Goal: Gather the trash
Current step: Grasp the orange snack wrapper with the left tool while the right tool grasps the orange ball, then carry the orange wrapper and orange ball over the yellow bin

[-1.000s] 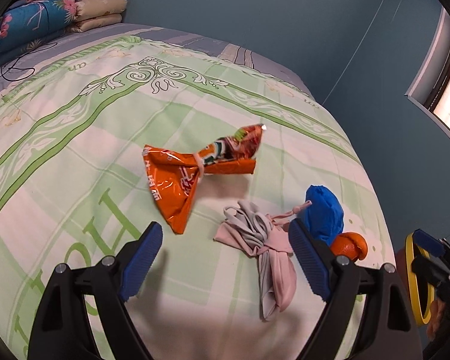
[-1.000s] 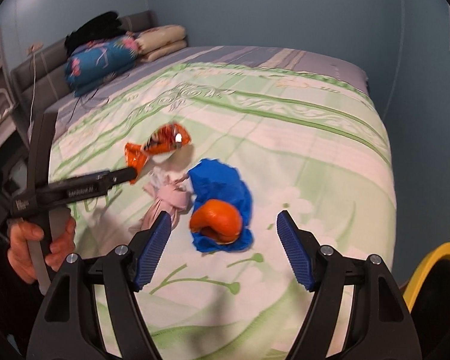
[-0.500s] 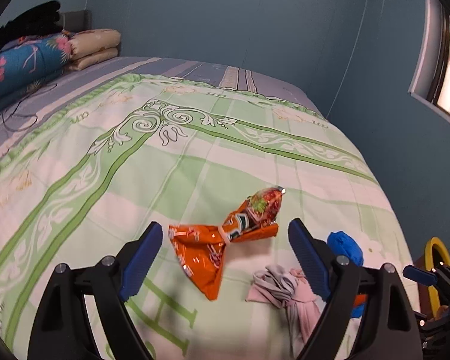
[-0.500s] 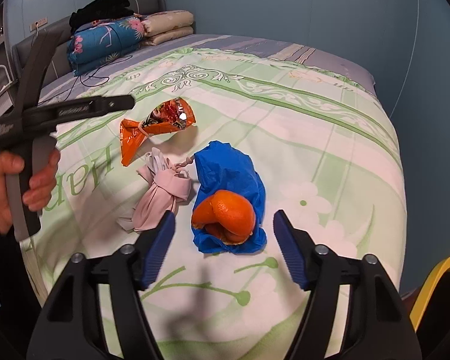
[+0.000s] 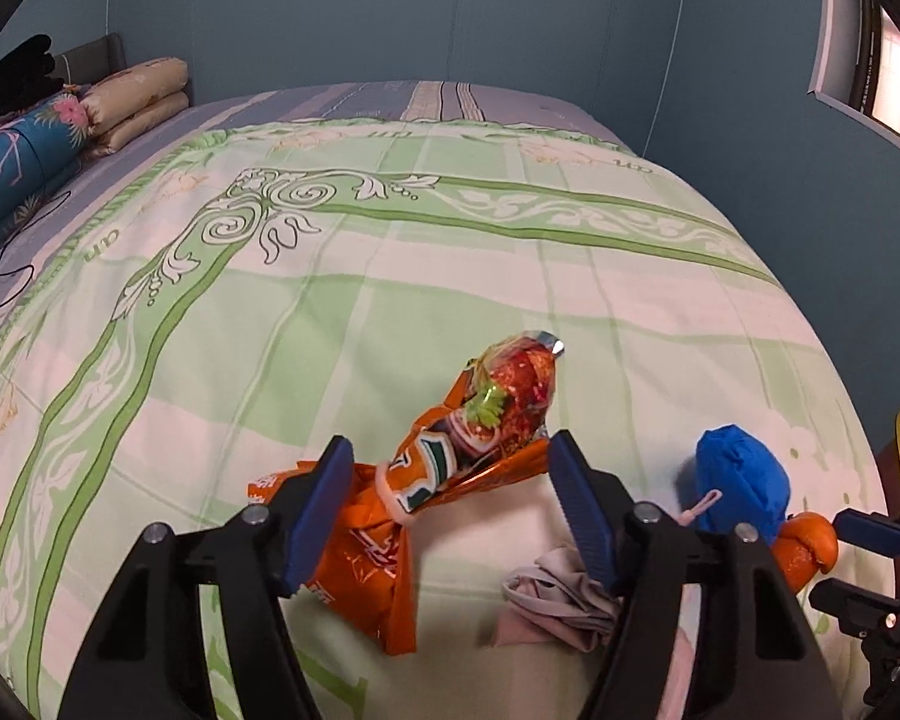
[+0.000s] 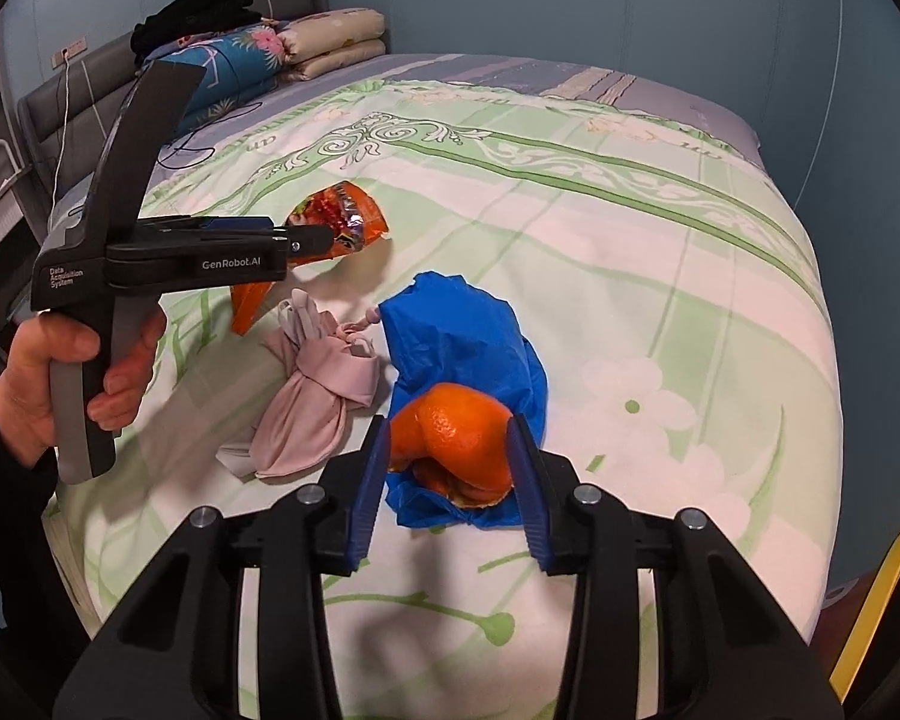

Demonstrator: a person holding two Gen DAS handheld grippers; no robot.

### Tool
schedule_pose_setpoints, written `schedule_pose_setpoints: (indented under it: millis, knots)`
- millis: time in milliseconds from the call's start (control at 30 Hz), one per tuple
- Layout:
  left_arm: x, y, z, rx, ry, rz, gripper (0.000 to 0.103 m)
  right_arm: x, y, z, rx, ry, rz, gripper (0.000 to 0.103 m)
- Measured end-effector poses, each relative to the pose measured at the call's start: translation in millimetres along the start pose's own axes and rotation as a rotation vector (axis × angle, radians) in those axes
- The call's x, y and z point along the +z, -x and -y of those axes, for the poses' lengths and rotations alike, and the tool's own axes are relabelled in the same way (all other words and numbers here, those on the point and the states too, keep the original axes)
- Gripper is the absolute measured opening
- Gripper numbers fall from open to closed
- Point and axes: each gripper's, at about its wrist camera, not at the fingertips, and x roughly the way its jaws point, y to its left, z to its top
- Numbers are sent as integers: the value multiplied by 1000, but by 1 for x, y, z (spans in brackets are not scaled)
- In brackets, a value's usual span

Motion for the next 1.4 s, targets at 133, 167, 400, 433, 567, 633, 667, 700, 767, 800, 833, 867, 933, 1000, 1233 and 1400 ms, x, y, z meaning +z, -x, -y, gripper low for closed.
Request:
schedule_pose_setpoints:
  millis: [133, 167, 400, 433, 567, 633, 667, 700, 767, 800, 833, 867, 933, 1000, 1233, 1400]
  knots:
    - [0, -2, -2, -7, 22, -9, 52, -3, -2, 5, -10, -16, -11, 34]
    - [0, -3, -2, 1, 17, -12, 51, -3, -1, 8, -18, -22, -11, 27]
    - [1, 6, -5, 3, 52, -12, 42, -5, -2, 18, -32, -50, -17, 21]
    - [1, 7, -5, 1, 55, -12, 42, -5, -2, 19, -36, -52, -13, 20]
    - [3, 17, -5, -2, 61, 0, 40, -7, 0, 22, -55, -60, 2, 15]
    - [3, 23, -5, -6, 63, 12, 40, -9, 3, 25, -59, -68, 12, 13]
    - [3, 26, -5, -7, 64, 16, 40, -9, 5, 25, -61, -70, 16, 12]
    - [3, 29, -4, -10, 66, 20, 40, -10, 7, 26, -64, -76, 23, 11]
    - [2, 37, -5, -21, 73, 32, 40, -10, 13, 27, -68, -83, 35, 11]
    - [1, 42, -6, -26, 77, 38, 40, -10, 17, 28, -70, -85, 46, 11]
    - [0, 45, -6, -29, 80, 42, 40, -11, 21, 28, -71, -87, 55, 11]
    - [-2, 49, -7, -35, 87, 45, 40, -11, 27, 28, -74, -90, 70, 11]
    - [-5, 55, -10, -48, 100, 49, 40, -10, 35, 29, -70, -97, 82, 11]
    - [-10, 63, -11, -58, 110, 57, 40, -9, 46, 30, -60, -108, 96, 11]
    - [-25, 90, -11, -82, 121, 78, 40, -16, 83, 29, -54, -111, 150, 11]
    - [-30, 110, -11, -93, 131, 103, 40, -23, 108, 29, -60, -116, 180, 11]
